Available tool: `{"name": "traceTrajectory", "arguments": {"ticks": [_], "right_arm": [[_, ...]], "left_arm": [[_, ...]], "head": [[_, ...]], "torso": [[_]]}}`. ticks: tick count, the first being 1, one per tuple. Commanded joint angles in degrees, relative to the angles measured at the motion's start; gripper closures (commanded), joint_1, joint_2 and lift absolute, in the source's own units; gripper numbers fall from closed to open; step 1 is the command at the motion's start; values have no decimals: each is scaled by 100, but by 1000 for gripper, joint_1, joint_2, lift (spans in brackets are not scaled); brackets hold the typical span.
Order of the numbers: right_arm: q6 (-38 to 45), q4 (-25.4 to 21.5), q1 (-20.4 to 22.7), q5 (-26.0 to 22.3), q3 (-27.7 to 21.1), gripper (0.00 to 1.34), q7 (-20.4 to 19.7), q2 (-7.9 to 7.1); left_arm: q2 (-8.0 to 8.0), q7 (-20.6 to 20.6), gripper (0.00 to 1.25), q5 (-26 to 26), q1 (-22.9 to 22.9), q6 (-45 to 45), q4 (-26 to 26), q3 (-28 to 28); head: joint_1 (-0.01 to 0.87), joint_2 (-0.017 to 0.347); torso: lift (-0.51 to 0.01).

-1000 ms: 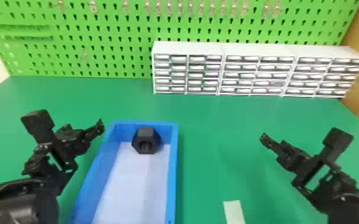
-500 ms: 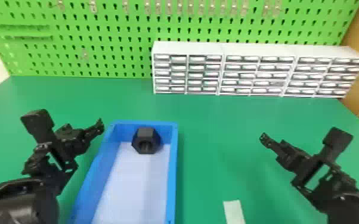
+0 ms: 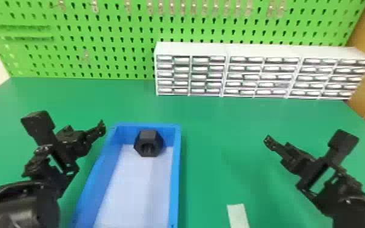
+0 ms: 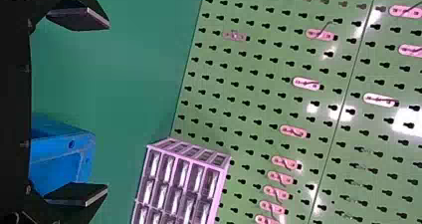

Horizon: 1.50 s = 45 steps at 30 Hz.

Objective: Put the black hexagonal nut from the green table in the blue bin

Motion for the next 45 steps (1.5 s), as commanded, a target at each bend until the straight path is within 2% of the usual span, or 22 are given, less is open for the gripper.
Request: {"name": "traceTrajectory", "arguments": {"ticks": [1, 45], "right_arm": [[0, 0, -8, 0, 8, 338, 0, 0], [18, 0, -96, 44, 113, 338, 0, -62]], "left_arm": [[0, 0, 125, 1, -3, 0, 0, 0], [0, 0, 125, 1, -74, 0, 0, -35]], "head": [[666, 32], [666, 32]], "torso": [[-100], [-100]]}}
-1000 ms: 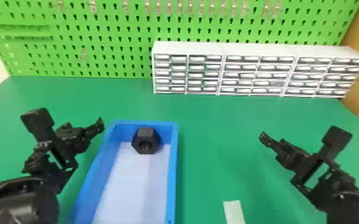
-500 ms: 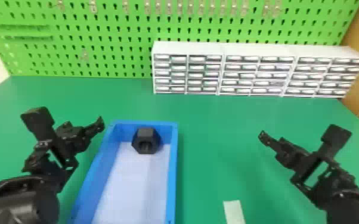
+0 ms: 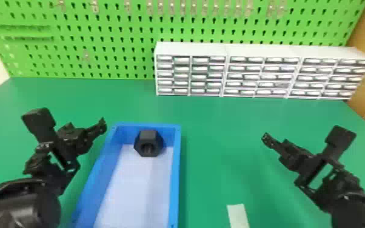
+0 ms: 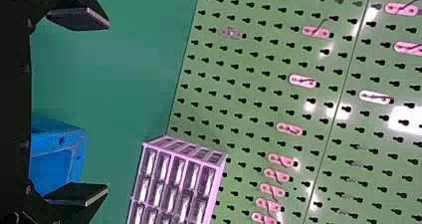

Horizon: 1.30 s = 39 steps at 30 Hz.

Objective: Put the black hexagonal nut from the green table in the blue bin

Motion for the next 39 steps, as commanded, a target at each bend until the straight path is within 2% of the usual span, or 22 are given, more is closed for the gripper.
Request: {"name": "traceTrajectory", "arguments": {"ticks": [1, 39], "right_arm": [[0, 0, -6, 1, 0, 338, 0, 0], [0, 0, -23, 36, 18, 341, 0, 0]], "left_arm": [[0, 0, 125, 0, -6, 0, 0, 3], [0, 0, 127, 0, -32, -17, 0, 3]], "head": [[666, 32], [666, 32]], "torso": [[-100], [-100]]}}
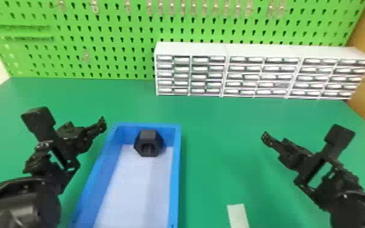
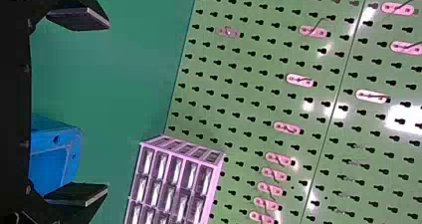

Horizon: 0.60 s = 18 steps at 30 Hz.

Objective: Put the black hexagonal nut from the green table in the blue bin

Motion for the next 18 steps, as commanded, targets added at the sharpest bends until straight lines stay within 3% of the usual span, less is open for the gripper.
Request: {"name": "traceTrajectory", "arguments": {"ticks": [1, 18], "right_arm": [[0, 0, 9, 0, -8, 343, 0, 0], [0, 0, 9, 0, -8, 343, 0, 9]], "left_arm": [[0, 0, 125, 2, -9, -1, 0, 1], [0, 0, 125, 2, -18, -1, 0, 1]], "head": [[666, 32], [666, 32]], "torso": [[-100], [-100]]}}
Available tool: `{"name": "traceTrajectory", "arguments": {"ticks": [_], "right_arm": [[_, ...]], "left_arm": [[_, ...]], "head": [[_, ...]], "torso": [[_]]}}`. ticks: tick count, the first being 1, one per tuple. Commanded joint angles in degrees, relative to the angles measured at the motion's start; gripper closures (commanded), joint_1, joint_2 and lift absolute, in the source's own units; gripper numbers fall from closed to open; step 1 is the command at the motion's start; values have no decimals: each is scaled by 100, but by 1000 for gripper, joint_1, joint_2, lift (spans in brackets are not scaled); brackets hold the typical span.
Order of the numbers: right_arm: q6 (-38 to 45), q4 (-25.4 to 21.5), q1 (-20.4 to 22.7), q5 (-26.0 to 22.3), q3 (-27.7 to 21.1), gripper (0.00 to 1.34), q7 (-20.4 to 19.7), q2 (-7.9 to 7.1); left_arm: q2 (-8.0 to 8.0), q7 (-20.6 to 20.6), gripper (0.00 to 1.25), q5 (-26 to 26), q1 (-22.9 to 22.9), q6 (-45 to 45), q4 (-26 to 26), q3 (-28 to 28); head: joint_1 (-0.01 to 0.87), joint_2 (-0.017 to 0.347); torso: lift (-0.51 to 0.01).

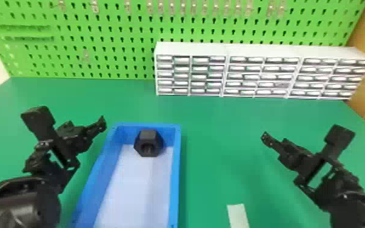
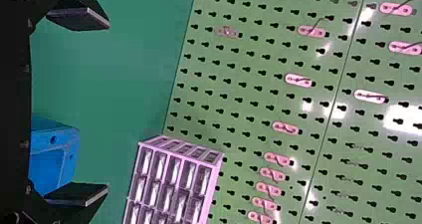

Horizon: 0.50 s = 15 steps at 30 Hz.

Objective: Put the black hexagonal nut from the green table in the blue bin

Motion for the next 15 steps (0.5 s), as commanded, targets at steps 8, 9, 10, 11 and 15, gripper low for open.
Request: {"name": "traceTrajectory", "arguments": {"ticks": [8, 9, 10, 11, 15], "right_arm": [[0, 0, 0, 0, 2, 343, 0, 0], [0, 0, 0, 0, 2, 341, 0, 9], [0, 0, 0, 0, 2, 343, 0, 0], [0, 0, 0, 0, 2, 343, 0, 9], [0, 0, 0, 0, 2, 343, 0, 9]], "left_arm": [[0, 0, 125, 0, -9, 0, 0, 8], [0, 0, 125, 0, -9, 0, 0, 8], [0, 0, 125, 0, -9, 0, 0, 8], [0, 0, 127, 0, -9, 0, 0, 8], [0, 0, 127, 0, -9, 0, 0, 17]], "head": [[666, 32], [666, 32], [666, 32], [666, 32], [666, 32]], "torso": [[-100], [-100], [-100], [-100], [-100]]}}
